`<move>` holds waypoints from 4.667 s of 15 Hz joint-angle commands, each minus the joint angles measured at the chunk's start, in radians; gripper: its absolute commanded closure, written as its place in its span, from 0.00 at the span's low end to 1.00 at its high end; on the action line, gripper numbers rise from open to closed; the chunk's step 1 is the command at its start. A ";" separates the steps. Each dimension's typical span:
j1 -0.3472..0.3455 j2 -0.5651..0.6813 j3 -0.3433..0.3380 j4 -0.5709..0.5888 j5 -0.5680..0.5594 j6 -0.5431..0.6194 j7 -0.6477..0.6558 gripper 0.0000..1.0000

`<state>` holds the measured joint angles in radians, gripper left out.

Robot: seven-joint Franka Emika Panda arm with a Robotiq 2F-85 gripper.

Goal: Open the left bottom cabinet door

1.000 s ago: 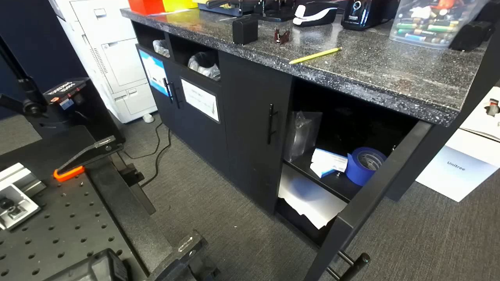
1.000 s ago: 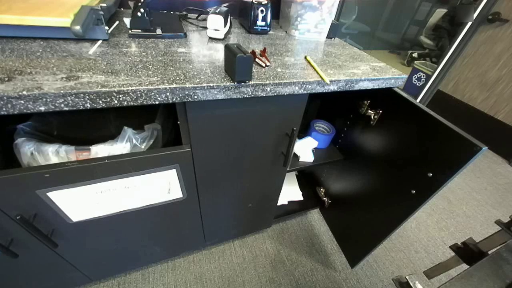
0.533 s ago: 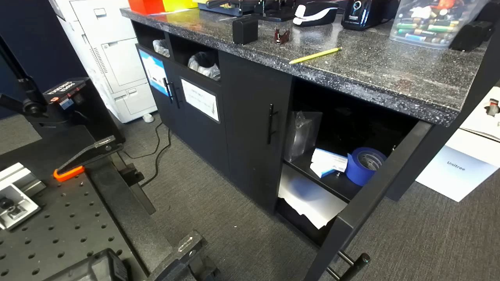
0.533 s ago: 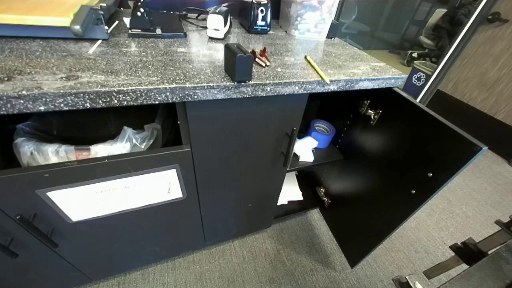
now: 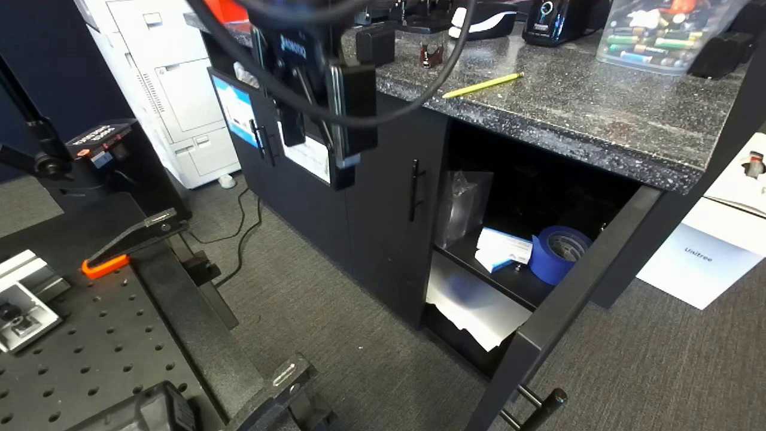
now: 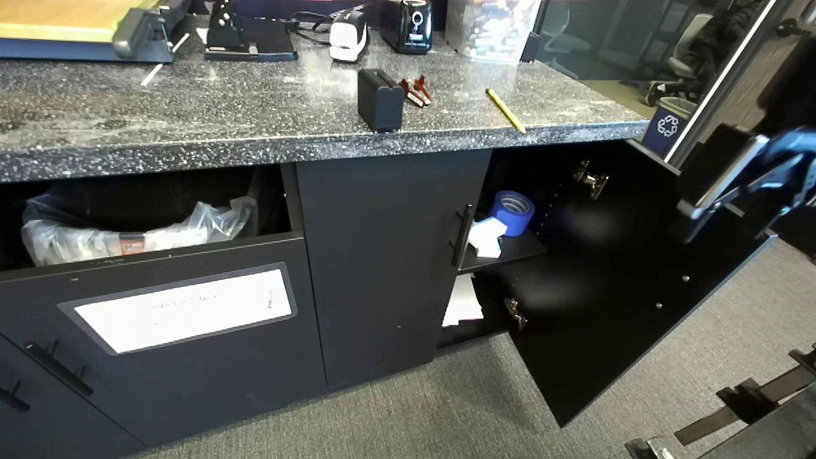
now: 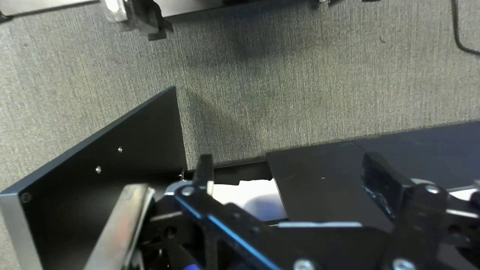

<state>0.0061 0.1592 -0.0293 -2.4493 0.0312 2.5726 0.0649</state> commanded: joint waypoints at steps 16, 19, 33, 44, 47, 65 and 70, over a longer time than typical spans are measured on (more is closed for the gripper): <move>0.390 0.897 -0.274 0.595 0.030 0.533 0.307 0.00; 0.417 0.944 -0.284 0.666 0.060 0.558 0.315 0.00; 0.438 1.206 -0.309 1.024 0.179 0.658 0.324 0.26; 0.439 1.209 -0.290 1.050 0.192 0.662 0.309 1.00; 0.383 1.129 -0.191 0.967 0.164 0.659 0.252 0.96; -0.132 0.785 0.474 0.307 0.035 0.714 0.035 0.96; -0.273 0.748 0.633 0.250 0.040 0.672 0.071 0.56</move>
<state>-0.1780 0.9882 0.4916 -2.1494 0.0794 3.3101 0.0924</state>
